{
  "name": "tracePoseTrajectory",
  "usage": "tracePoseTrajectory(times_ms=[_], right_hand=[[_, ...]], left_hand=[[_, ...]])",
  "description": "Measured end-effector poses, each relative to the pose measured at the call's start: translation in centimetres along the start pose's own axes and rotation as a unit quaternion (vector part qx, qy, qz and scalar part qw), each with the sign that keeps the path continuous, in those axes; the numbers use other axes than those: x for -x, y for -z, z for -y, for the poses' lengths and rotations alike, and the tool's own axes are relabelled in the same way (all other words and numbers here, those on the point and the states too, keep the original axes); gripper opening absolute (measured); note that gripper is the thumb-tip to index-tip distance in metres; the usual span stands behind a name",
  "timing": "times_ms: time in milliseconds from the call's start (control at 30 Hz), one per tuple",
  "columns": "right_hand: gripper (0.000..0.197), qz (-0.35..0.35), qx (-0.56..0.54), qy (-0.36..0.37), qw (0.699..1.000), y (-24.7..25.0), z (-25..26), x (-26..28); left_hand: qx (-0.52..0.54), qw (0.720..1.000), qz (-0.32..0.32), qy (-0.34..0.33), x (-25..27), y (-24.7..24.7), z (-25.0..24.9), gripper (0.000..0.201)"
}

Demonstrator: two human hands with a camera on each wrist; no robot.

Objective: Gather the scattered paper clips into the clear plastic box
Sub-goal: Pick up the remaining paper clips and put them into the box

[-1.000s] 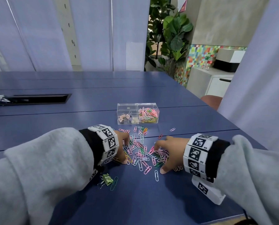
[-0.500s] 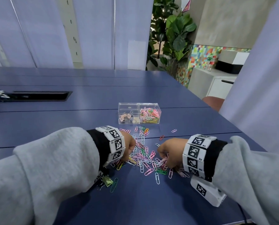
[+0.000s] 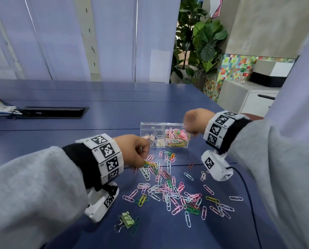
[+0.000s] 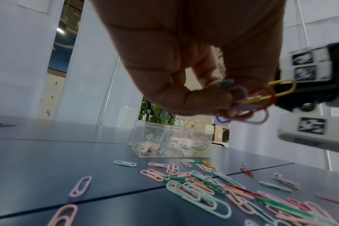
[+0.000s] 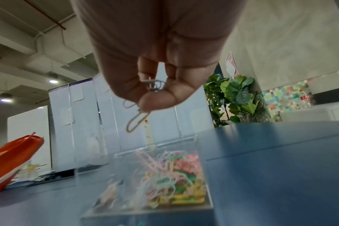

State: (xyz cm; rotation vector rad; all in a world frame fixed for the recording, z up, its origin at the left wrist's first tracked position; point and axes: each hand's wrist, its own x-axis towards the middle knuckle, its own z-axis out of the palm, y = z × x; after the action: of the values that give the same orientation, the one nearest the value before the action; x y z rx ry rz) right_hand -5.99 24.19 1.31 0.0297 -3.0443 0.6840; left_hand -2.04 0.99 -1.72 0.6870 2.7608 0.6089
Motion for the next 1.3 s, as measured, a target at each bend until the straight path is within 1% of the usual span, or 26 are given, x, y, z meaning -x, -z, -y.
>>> tracePoseTrajectory(times_ms=[67,100,167,200,267,367,467,533,567,633,733,767,833,867,933,1033,1133,1233,1300], right_hand=[[0.025,-0.031,0.011,-0.009,0.999,-0.2,0.5,-2.2],[0.023,-0.037,0.034,-0.011,0.999,-0.4,0.8,-3.0],[0.012,-0.028,0.091,-0.012,0.995,-0.9,0.9,-4.3],[0.01,-0.019,0.103,-0.012,0.994,-1.2,0.8,-4.8],[0.019,-0.003,0.102,-0.018,0.995,-1.7,0.1,-5.6],[0.022,-0.008,0.086,-0.005,0.996,-1.9,-0.8,-5.3],[0.017,-0.03,0.071,0.022,0.997,-1.5,-1.8,-4.0],[0.014,-0.021,0.064,0.033,0.997,-1.1,-2.7,-2.8],[0.012,-0.012,0.064,0.038,0.997,-1.0,-3.1,-2.2],[0.011,0.003,0.072,0.043,0.997,-0.7,-4.0,-1.0],[0.013,0.024,0.083,0.038,0.996,-0.1,-5.1,0.7],[0.014,0.031,0.084,0.036,0.995,0.1,-5.3,1.2],[0.015,0.041,0.082,0.032,0.995,0.2,-6.0,2.0],[0.015,0.046,0.079,0.028,0.995,0.2,-6.3,2.3],[0.016,0.054,0.075,0.018,0.996,0.1,-6.9,2.8],[0.019,0.061,0.08,0.001,0.995,0.1,-7.5,3.7],[0.024,0.09,0.095,-0.021,0.991,-0.2,-8.0,4.6],[0.035,0.131,0.132,-0.038,0.982,-0.8,-8.2,5.8],[0.049,0.151,0.157,-0.047,0.975,-1.3,-8.2,6.2]], left_hand=[[0.012,1.0,0.004,-0.001,0.2,0.4,0.4,0.026],[0.015,1.0,0.003,0.0,0.2,0.5,0.6,0.026],[0.024,1.0,-0.004,0.006,-0.1,0.9,1.1,0.025],[0.031,0.999,-0.007,0.01,-0.3,1.1,1.3,0.026],[0.044,0.999,-0.016,0.017,-1.2,1.7,1.4,0.027],[0.07,0.996,-0.049,0.014,-3.3,2.6,0.8,0.026],[0.099,0.991,-0.09,0.005,-6.6,3.2,-0.4,0.028],[0.112,0.988,-0.109,-0.001,-8.9,3.4,-1.6,0.028],[0.106,0.988,-0.116,-0.004,-10.0,3.4,-2.2,0.027],[0.06,0.991,-0.122,-0.005,-12.1,3.1,-3.5,0.025],[-0.013,0.994,-0.104,-0.003,-14.5,2.3,-5.2,0.025],[-0.033,0.995,-0.098,-0.001,-15.0,2.1,-5.5,0.023],[-0.053,0.995,-0.085,0.01,-15.7,1.7,-5.7,0.012],[-0.054,0.995,-0.08,0.016,-15.9,1.5,-5.7,0.013],[-0.053,0.995,-0.078,0.031,-15.9,1.2,-5.5,0.022],[-0.027,0.994,-0.1,0.041,-14.8,1.1,-5.0,0.022],[-0.008,0.993,-0.112,0.022,-12.6,1.3,-4.3,0.023],[-0.027,0.995,-0.097,-0.003,-8.8,1.3,-3.6,0.024],[-0.054,0.997,-0.059,0.007,-6.3,1.2,-2.5,0.025]])
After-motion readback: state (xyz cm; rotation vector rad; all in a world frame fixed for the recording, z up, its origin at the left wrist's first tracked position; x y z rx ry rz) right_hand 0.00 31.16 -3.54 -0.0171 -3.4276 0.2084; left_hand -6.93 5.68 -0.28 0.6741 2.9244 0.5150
